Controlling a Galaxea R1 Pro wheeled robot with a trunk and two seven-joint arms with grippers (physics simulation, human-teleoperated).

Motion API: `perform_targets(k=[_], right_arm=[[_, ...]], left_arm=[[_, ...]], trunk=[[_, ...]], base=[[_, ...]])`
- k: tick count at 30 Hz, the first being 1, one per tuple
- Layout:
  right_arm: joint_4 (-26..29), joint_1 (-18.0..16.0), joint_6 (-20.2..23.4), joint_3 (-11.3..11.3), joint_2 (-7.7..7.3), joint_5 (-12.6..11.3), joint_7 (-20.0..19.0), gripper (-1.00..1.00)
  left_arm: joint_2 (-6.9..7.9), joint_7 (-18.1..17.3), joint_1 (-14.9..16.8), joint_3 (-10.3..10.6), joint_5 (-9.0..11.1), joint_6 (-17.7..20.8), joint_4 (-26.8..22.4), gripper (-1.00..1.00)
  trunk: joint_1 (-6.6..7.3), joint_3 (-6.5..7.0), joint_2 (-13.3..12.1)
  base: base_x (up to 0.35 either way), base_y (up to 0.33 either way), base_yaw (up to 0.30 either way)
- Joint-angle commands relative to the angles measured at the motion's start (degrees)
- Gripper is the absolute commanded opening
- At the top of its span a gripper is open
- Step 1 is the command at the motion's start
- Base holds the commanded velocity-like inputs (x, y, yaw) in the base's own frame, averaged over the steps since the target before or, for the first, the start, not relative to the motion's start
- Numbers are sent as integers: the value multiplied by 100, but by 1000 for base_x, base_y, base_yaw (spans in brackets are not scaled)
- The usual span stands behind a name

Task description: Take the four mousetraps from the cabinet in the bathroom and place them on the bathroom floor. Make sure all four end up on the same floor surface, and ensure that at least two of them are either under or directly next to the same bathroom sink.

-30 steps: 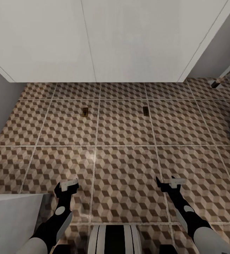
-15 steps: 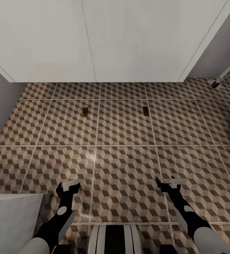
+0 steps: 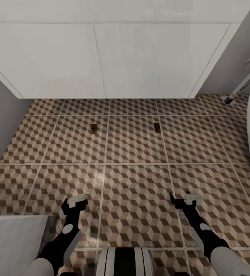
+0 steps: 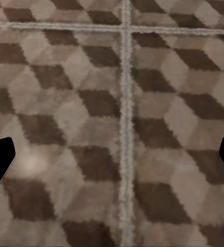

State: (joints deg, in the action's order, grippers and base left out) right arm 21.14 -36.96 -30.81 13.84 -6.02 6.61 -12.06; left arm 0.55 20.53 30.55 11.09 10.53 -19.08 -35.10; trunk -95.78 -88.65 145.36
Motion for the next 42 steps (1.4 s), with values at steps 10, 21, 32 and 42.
perform_targets(k=[10,21,32,42], right_arm=[[-4,-3,-27,49,4,68,-24,100],[-4,-3,-30,49,4,69,-24,100],[-4,-3,-34,42,4,64,-24,100],[-4,-2,-38,40,4,65,-24,100]], left_arm=[[7,23,4,45,66,-12,4,100],[6,22,4,50,78,-16,-4,100],[6,26,4,51,81,-18,-5,100],[6,30,4,51,81,-23,-7,100]], trunk=[[26,219,-12],[55,463,-27],[83,707,-42],[109,928,-55]], base=[[0,0,0],[0,0,0],[0,0,0],[0,0,0]])
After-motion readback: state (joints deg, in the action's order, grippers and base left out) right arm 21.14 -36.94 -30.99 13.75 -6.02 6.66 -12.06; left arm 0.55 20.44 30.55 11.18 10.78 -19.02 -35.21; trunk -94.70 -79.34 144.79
